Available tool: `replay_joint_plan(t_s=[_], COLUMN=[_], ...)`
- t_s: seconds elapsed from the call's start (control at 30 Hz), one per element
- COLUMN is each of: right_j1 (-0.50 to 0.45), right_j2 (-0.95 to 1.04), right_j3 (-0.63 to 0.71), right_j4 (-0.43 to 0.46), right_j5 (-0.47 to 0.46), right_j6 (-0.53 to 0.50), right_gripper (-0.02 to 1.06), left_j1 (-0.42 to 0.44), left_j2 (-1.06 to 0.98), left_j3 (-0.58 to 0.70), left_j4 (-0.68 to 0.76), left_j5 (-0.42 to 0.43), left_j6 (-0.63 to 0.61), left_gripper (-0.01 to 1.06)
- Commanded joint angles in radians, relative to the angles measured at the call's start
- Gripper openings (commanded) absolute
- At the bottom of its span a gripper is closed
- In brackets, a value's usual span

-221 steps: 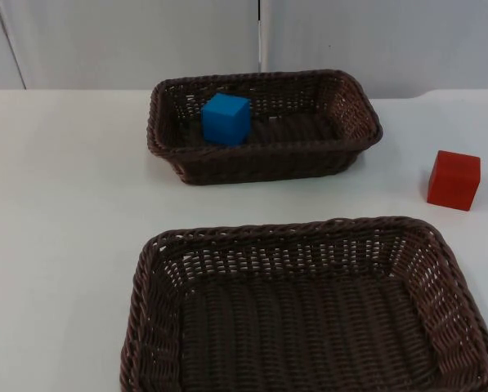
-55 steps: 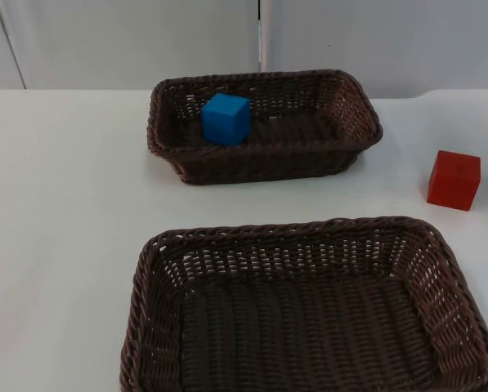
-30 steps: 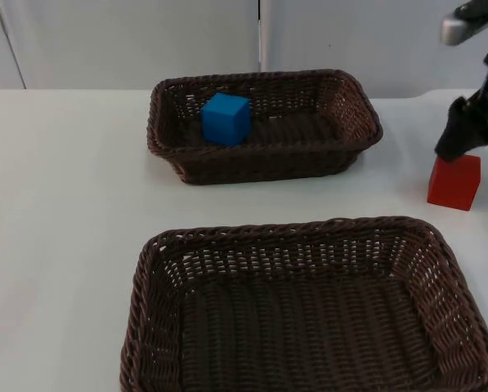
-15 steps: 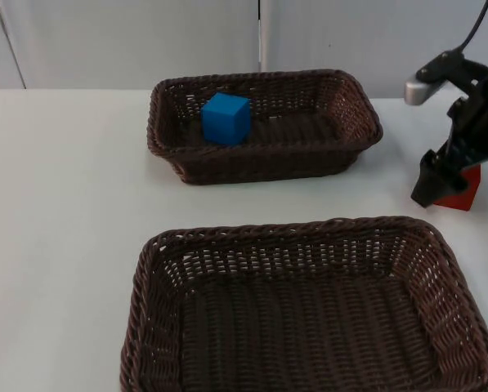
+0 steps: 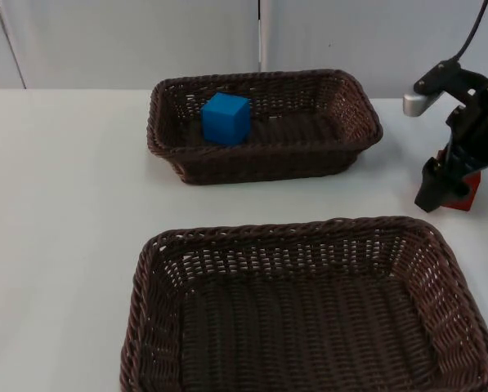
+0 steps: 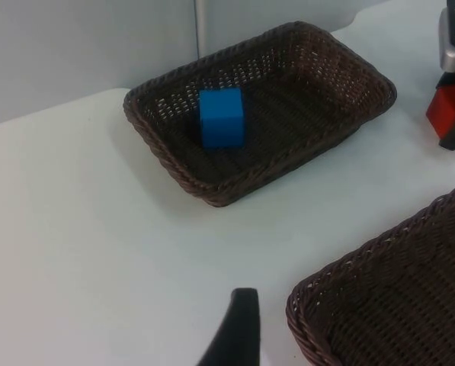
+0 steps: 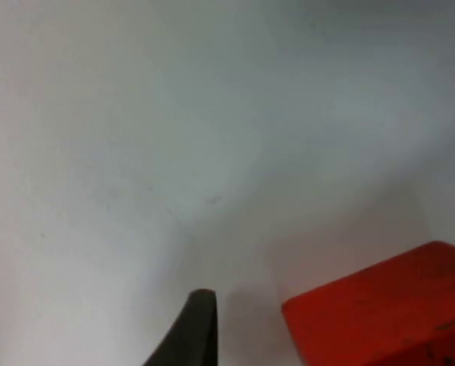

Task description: Pick up one cube with the left hand and place it into the upper basket. Pick up one cube with the right hand and place it into the lower basket.

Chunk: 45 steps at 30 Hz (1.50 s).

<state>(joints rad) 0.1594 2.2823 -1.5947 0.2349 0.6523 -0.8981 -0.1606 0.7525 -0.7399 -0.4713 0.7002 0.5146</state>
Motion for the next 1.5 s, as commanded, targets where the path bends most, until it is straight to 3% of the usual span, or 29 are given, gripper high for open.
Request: replay_joint_plan(t_s=[0.0, 0.13, 0.27, 0.3, 0.47, 0.5, 0.57, 0.7, 0.83, 1.17, 1.47], right_j1=[0.004, 0.004, 0.004, 0.004, 0.004, 0.004, 0.004, 0.004, 0.004, 0.004, 0.004], right_j2=[-0.003, -0.003, -0.005, -0.005, -0.066, -0.066, -0.107, -0.167, -0.290, -0.448, -0.480], right_j3=[-0.003, -0.003, -0.003, -0.003, -0.003, -0.003, -0.003, -0.003, -0.003, -0.003, -0.003], right_j4=[-0.006, -0.023, -0.030, -0.030, -0.030, -0.030, -0.024, -0.024, -0.024, -0.024, -0.020], right_j5=[0.004, 0.004, 0.001, 0.001, -0.014, -0.014, -0.014, 0.006, 0.066, 0.112, 0.129], right_j6=[-0.008, -0.008, -0.008, -0.008, -0.008, -0.008, -0.003, 0.020, 0.120, 0.254, 0.281], right_gripper=[0.90, 0.82, 0.59, 0.59, 0.11, 0.11, 0.00, 0.00, 0.00, 0.00, 0.00], left_j1=[0.002, 0.002, 0.002, 0.002, 0.002, 0.002, 0.002, 0.002, 0.002, 0.002, 0.002], left_j2=[-0.003, -0.003, -0.003, -0.003, -0.003, -0.003, -0.003, -0.003, -0.003, -0.003, -0.003], left_j3=[0.002, 0.002, 0.002, 0.002, 0.002, 0.002, 0.002, 0.002, 0.002, 0.002, 0.002], left_j4=[0.004, 0.004, 0.004, 0.004, 0.007, 0.007, 0.007, 0.009, 0.009, 0.009, 0.016], left_j5=[-0.007, -0.007, -0.007, -0.007, -0.008, -0.008, -0.008, -0.008, -0.008, -0.006, -0.006], left_j6=[-0.007, -0.007, -0.007, -0.007, -0.007, -0.007, -0.007, -0.007, -0.007, -0.007, -0.007], left_gripper=[0.79, 0.79, 0.79, 0.79, 0.79, 0.79, 0.79, 0.79, 0.79, 0.79, 0.79])
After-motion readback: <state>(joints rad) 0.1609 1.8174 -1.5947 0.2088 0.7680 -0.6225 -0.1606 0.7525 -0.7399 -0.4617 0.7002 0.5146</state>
